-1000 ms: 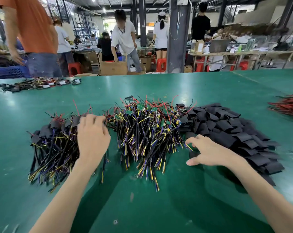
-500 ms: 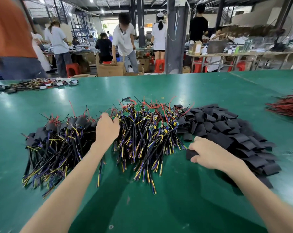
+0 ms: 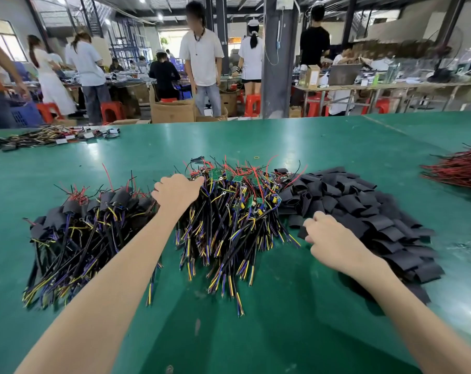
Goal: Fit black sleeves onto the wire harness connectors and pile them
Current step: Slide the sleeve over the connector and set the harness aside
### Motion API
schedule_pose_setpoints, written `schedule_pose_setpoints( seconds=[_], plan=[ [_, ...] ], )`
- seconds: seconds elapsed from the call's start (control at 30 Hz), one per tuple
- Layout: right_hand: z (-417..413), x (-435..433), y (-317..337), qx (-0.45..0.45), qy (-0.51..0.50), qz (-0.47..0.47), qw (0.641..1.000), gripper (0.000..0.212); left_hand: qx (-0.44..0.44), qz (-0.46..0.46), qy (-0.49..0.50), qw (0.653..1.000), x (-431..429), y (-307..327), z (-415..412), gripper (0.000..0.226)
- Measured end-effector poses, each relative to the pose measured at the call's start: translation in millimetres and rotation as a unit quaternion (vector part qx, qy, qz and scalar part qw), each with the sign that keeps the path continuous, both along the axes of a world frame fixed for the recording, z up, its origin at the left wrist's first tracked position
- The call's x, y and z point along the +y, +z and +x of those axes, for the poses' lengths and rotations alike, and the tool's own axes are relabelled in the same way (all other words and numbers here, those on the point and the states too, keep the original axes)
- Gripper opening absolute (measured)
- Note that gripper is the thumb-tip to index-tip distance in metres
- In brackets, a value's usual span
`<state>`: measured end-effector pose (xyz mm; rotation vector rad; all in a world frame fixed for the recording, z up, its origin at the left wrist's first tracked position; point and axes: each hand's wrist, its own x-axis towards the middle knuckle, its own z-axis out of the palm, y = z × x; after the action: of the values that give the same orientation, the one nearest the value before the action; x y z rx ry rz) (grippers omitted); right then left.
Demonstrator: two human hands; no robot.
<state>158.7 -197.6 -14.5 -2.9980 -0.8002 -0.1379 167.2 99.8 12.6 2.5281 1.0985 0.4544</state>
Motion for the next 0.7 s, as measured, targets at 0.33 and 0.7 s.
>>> schedule_pose_setpoints(
  seconds=[0.33,0.7],
  plan=[
    [5.1,-1.8,6.8,-0.085,-0.030,0.042,0.995,0.035,-0.165,-0.126,-0.005,0.978,-18.3,28.3,0.6,0.015],
    [2.6,1.4,7.6,-0.087,-0.019,0.041,0.995,0.028,-0.342,-0.622,-0.214,0.671,-30.1,116.3,-37.9,0.020]
  ],
)
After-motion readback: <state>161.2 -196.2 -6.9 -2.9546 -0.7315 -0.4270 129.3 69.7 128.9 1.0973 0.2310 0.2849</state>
